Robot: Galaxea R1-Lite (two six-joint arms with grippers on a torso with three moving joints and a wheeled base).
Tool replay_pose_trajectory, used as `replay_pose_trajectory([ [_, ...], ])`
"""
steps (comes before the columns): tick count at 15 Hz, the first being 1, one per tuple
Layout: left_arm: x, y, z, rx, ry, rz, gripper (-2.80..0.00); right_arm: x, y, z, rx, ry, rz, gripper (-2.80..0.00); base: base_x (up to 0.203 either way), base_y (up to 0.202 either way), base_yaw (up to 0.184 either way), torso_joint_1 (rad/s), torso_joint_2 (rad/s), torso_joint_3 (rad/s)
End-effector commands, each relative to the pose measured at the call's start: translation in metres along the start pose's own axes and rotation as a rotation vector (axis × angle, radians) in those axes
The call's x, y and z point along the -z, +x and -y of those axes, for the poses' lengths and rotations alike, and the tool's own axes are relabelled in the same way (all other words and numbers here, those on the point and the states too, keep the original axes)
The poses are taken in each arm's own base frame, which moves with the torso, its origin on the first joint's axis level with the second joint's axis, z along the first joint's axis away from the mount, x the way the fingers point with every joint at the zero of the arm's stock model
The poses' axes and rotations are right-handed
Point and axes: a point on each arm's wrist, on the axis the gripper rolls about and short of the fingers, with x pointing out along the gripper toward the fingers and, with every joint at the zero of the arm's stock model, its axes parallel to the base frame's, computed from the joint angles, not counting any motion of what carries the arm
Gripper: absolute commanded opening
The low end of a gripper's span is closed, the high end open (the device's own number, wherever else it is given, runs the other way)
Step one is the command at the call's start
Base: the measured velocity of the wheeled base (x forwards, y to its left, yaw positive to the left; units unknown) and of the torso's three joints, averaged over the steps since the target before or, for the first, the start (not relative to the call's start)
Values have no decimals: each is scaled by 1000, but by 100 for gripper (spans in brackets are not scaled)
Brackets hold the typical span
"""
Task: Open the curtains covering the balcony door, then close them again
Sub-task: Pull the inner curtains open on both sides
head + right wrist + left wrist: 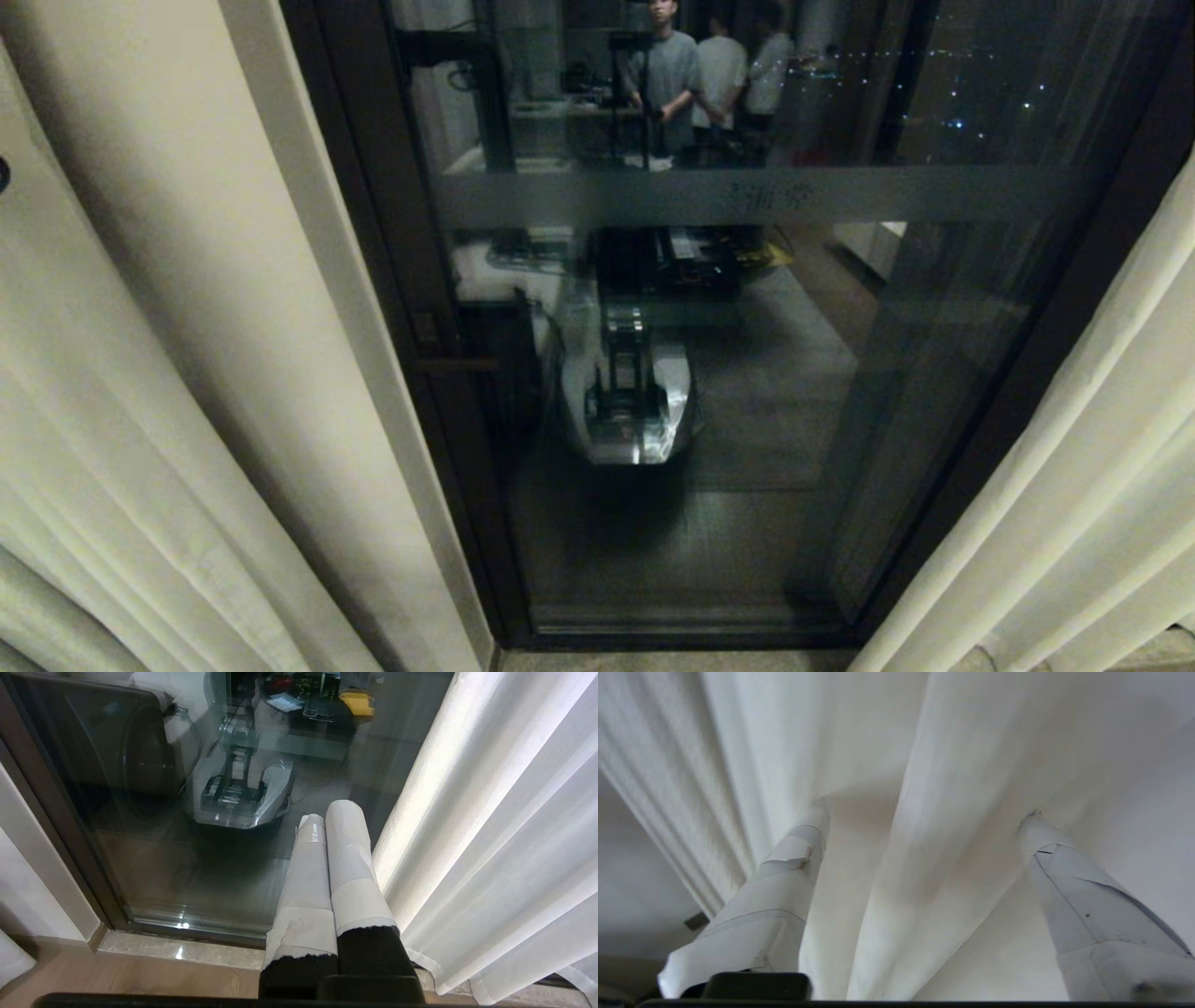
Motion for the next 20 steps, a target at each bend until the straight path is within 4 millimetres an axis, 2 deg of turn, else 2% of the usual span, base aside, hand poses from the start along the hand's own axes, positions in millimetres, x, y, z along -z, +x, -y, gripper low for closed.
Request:
replay_pose_trajectory([
  [1,4,-39,-8,20,-2,9,0,0,0,0,-1,-1,-2,-280,0,0,0,0,0,0],
  [5,19,-65,-13,43,12,-18,0,0,0,0,-2,-1,-3,-280,0,0,0,0,0,0],
  [10,25,-74,-17,47,16,-27,0,0,0,0,-2,-1,-3,-280,0,0,0,0,0,0],
  [11,27,-77,-18,47,19,-30,-280,0,0,0,-1,-1,-2,-280,0,0,0,0,0,0],
  [20,38,-99,-20,116,35,-44,-280,0,0,0,-1,-1,-2,-280,0,0,0,0,0,0],
])
